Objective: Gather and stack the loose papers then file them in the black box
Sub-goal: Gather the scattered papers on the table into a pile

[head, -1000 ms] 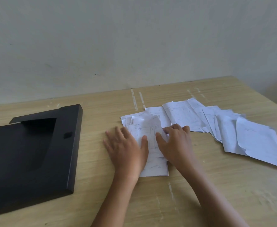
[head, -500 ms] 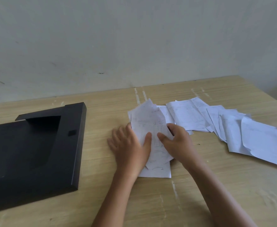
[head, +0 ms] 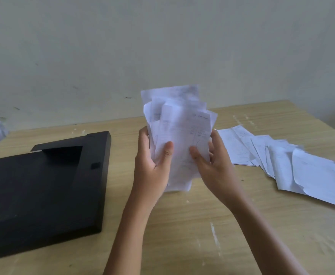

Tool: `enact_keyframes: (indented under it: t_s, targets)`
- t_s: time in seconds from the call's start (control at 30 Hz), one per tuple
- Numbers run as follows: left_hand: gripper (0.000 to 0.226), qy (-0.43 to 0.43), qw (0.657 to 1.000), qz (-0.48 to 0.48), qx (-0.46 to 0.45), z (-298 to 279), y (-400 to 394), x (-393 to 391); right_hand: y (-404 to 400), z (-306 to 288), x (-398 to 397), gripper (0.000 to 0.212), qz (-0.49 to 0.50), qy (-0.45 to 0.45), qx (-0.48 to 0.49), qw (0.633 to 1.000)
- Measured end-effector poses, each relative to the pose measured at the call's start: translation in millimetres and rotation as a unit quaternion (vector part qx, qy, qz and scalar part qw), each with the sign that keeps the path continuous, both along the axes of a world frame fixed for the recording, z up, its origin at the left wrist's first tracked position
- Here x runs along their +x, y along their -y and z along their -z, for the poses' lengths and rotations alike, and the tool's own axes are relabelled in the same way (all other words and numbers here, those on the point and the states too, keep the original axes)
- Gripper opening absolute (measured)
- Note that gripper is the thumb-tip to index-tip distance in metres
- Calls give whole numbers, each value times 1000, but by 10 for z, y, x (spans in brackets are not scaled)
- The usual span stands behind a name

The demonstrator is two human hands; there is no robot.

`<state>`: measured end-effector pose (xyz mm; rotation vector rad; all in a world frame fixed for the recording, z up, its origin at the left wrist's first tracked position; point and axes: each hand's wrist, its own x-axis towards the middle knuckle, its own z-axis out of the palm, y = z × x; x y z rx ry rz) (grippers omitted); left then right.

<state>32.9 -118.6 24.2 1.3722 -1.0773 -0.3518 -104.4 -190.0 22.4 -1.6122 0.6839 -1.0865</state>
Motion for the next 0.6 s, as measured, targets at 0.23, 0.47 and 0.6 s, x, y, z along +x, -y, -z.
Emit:
enact_keyframes:
  t_s: [0.23,0.47,0.6]
  targets:
    - [42,21,999,32,22,72,-59,60,-88,-94,131,17,50,-61,-116,990]
    - [30,-7,992,37,117,232,-89,123,-26,237,79,12,66,-60,-42,995]
    - [37,-54,996,40,55,131,-95,71,-45,186,64,10,61,-3,-25,998]
